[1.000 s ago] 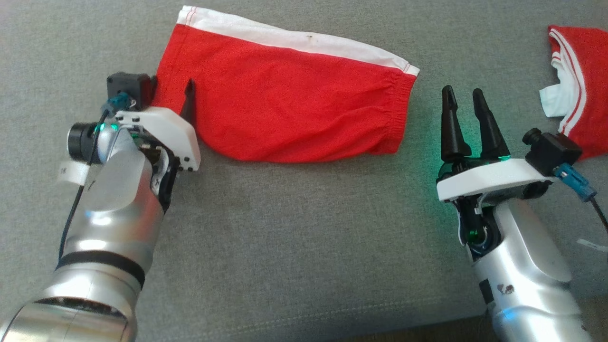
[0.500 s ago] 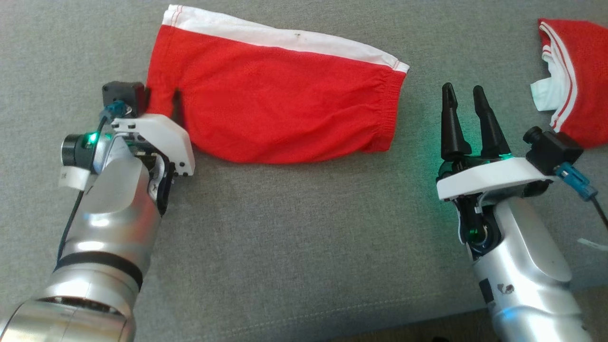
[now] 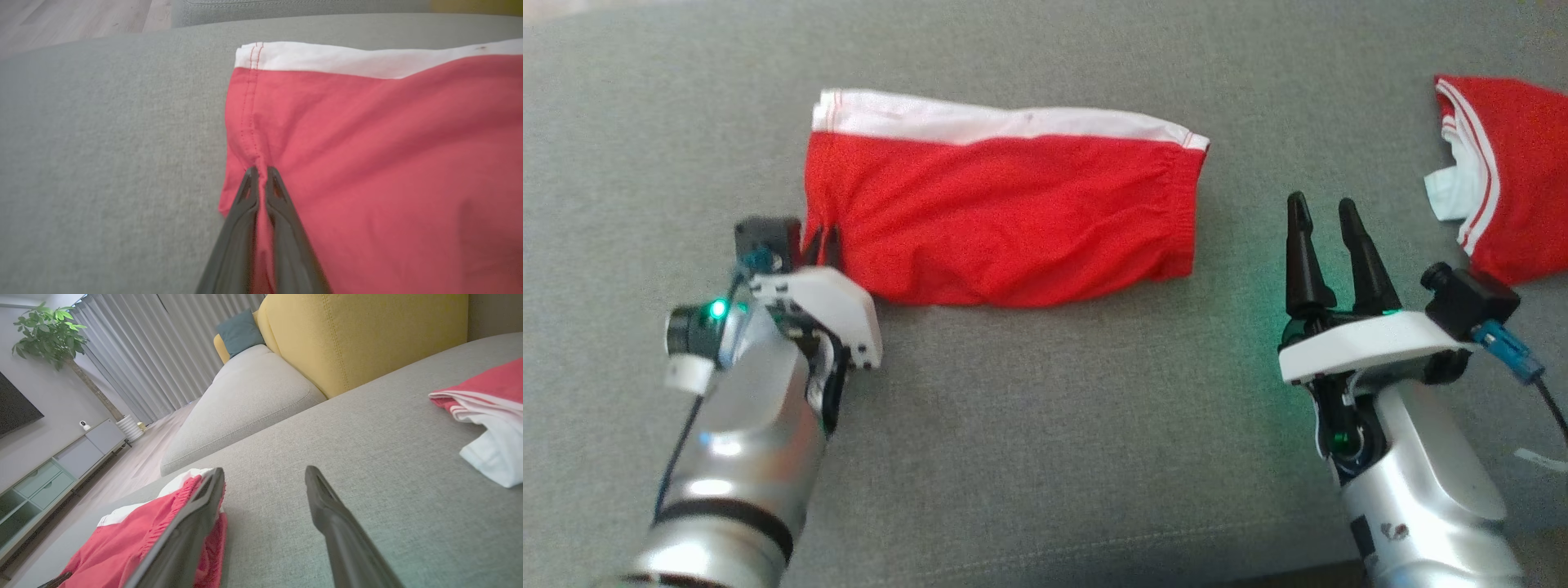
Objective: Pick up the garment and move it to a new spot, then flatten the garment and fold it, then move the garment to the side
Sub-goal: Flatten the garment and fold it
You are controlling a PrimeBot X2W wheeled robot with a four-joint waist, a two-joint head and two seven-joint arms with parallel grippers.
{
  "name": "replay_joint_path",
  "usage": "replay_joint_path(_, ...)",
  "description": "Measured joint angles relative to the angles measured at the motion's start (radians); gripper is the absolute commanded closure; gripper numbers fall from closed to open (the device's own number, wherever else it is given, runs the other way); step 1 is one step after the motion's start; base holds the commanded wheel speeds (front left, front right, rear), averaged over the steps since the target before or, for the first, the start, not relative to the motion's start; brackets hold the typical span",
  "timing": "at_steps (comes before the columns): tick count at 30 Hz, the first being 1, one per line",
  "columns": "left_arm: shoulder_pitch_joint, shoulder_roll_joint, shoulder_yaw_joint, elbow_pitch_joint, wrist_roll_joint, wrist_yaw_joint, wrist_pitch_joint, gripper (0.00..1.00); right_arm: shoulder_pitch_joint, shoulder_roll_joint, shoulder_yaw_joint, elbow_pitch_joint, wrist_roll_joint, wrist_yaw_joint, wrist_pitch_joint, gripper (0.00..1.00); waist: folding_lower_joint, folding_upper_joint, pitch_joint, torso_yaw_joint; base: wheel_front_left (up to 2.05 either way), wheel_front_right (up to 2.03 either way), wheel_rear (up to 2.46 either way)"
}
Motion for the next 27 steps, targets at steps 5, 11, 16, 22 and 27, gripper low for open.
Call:
replay_joint_path(5,0.105,-0.001,0.009,-0.083,-0.009,0.034,0.0,1.0,0.024,0.0,0.0,0.009,0.0,0.0,0.0,0.0,0.0,0.0,-0.038,0.024,0.0,0.0,0.0)
replay_joint_path(11,0.191,0.001,0.034,-0.214,-0.005,0.081,0.001,0.0,0.042,0.001,0.02,0.026,-0.001,0.0,0.0,0.0,0.0,0.0,-0.05,0.049,0.0,0.0,0.0)
replay_joint_path(16,0.234,0.0,0.038,-0.307,0.012,0.095,0.001,0.0,0.044,0.001,0.054,0.034,0.0,0.0,0.0,0.0,0.0,0.0,-0.044,0.067,0.0,0.0,0.0)
replay_joint_path(22,0.316,-0.007,0.034,-0.413,0.037,0.094,0.001,0.0,0.041,0.001,0.092,0.021,-0.001,0.0,0.0,0.0,0.0,0.0,-0.039,0.107,0.0,0.0,0.0)
replay_joint_path(27,0.371,-0.012,0.033,-0.459,0.037,0.093,0.001,0.0,0.021,0.001,0.107,0.022,-0.01,0.0,0.0,0.0,0.0,0.0,-0.044,0.14,0.0,0.0,0.0)
